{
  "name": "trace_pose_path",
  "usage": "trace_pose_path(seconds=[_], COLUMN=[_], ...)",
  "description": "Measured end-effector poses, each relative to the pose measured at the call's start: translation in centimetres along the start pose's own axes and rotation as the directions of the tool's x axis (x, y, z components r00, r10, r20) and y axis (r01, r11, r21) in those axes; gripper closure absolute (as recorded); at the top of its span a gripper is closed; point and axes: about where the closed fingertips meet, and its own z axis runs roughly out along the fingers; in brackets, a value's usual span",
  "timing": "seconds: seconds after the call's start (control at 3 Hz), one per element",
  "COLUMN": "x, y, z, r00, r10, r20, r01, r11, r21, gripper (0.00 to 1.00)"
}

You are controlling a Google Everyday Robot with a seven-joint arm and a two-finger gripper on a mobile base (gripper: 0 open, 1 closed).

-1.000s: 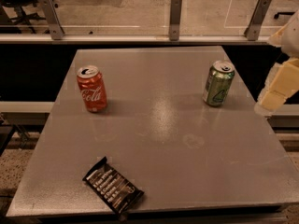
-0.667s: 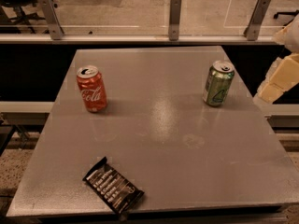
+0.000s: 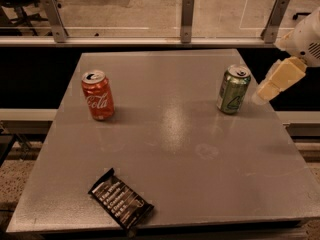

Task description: Move green can near rxbar chocolate

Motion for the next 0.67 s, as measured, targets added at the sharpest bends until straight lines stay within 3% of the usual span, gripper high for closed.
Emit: trace_pose_path(seconds=[0.67], x=[-0.8], y=[-1.2], z=[4.3], r00=[0.999], r10=[0.029], r20=[0.036], r01=[-0.027], r11=[0.9989], r21=[-0.039], gripper=[0.0])
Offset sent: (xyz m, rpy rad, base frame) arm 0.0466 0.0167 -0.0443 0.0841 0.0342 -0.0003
